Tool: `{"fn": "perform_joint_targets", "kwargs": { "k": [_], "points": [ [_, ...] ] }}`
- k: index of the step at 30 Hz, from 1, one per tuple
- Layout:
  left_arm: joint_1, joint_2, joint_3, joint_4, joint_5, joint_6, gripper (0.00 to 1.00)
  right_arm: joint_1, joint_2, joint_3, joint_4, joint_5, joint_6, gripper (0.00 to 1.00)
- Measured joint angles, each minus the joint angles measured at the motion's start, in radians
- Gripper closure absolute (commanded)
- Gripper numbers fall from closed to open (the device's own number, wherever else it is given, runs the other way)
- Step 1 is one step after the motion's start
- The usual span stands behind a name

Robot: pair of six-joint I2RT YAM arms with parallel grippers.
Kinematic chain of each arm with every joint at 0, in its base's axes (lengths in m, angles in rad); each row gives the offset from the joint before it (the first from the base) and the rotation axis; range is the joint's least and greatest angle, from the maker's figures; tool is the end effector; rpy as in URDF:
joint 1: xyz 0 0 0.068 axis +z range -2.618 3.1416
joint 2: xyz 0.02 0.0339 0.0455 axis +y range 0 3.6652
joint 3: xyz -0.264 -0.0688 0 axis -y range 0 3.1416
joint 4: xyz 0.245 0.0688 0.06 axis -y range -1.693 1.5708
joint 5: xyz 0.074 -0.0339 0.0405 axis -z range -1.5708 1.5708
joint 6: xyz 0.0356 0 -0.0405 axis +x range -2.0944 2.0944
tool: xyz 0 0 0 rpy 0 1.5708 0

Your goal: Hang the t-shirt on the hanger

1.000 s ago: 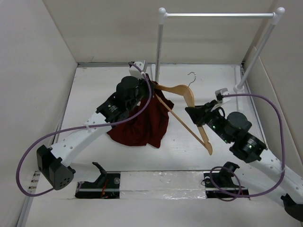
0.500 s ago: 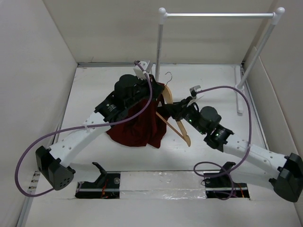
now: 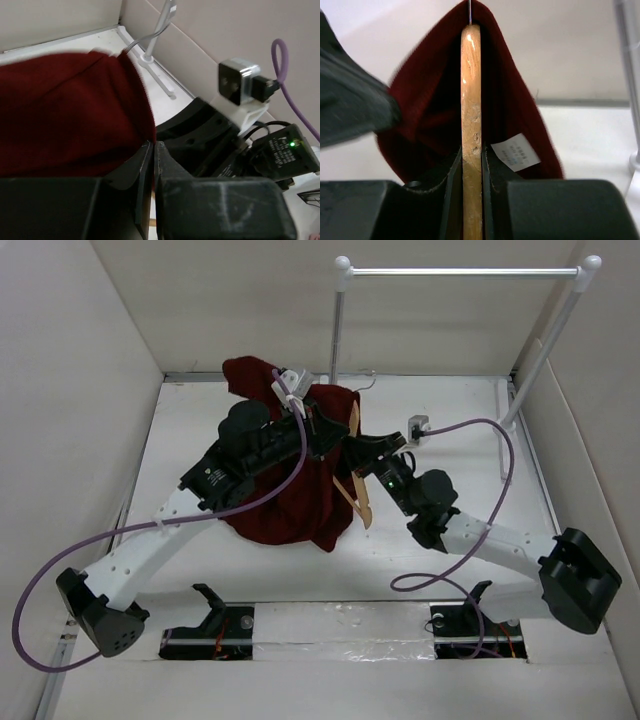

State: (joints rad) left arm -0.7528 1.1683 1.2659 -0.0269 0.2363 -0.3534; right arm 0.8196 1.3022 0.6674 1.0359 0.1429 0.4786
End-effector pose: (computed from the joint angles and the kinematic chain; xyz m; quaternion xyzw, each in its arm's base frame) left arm 0.1862 -0.1858 0.4477 0.2188 0.6464 -0.4501 0.5760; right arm 0.1971 0.2036 0.3137 -0.0348 0.5528 0.4713 0.6864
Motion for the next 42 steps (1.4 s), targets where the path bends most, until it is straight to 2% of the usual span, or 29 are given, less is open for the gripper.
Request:
{"fn": "perform_joint_targets", "kwargs": {
  "k": [1, 2, 3, 5, 6, 8, 9, 11, 15, 17, 20, 25, 30, 37, 40, 42],
  "points": [
    [0.0, -0.005, 0.0, 0.0, 0.002, 0.0, 0.99, 0.0, -0.014, 0.001, 0.012, 0.017, 0.0, 1.0],
    [0.0, -0.009, 0.0, 0.002, 0.003, 0.0, 0.92, 0.0, -0.033, 0.001, 0.024, 0.033, -0.002, 1.0],
    [0.0, -0.015, 0.0, 0.008, 0.005, 0.0, 0.77, 0.0, -0.053, 0.001, 0.034, 0.05, -0.003, 1.0],
    [-0.001, -0.031, -0.007, 0.015, 0.016, 0.0, 0.63, 0.0, -0.099, 0.001, 0.05, 0.084, -0.004, 1.0],
    [-0.001, -0.041, -0.013, 0.021, 0.019, -0.002, 0.49, 0.0, -0.124, 0.001, 0.052, 0.101, -0.004, 1.0],
    [-0.005, -0.06, -0.023, 0.029, 0.019, -0.003, 0.43, -0.001, -0.169, 0.0, 0.057, 0.134, -0.005, 1.0],
    [-0.005, -0.069, -0.031, 0.04, 0.016, -0.006, 0.42, -0.001, -0.186, -0.005, 0.069, 0.147, -0.005, 1.0],
    [-0.005, -0.091, -0.053, 0.057, 0.0, -0.011, 0.47, -0.001, -0.207, -0.023, 0.104, 0.171, -0.007, 1.0],
    [-0.006, -0.153, -0.131, 0.129, -0.118, -0.053, 0.55, -0.001, -0.238, -0.075, 0.111, 0.193, -0.008, 1.0],
    [-0.006, -0.188, -0.17, 0.159, -0.194, -0.084, 0.54, -0.001, -0.252, -0.101, 0.1, 0.195, -0.009, 1.0],
    [-0.006, -0.201, -0.181, 0.211, -0.303, -0.129, 0.47, -0.001, -0.275, -0.131, 0.087, 0.197, -0.01, 1.0],
    [-0.005, -0.143, -0.167, 0.294, -0.374, -0.174, 0.4, 0.0, -0.326, -0.161, 0.061, 0.197, -0.011, 1.0],
    [-0.005, -0.053, -0.125, 0.303, -0.365, -0.185, 0.36, 0.029, -0.357, -0.173, 0.047, 0.203, -0.039, 1.0],
    [-0.005, -0.012, -0.11, 0.357, -0.257, -0.228, 0.33, 0.092, -0.344, -0.173, 0.04, 0.227, -0.135, 1.0],
    [-0.005, -0.011, -0.11, 0.397, -0.239, -0.25, 0.23, 0.102, -0.325, -0.173, 0.041, 0.235, -0.159, 1.0],
    [-0.005, -0.007, -0.11, 0.422, -0.236, -0.267, 0.21, 0.106, -0.314, -0.173, 0.04, 0.245, -0.173, 1.0]
  ]
}}
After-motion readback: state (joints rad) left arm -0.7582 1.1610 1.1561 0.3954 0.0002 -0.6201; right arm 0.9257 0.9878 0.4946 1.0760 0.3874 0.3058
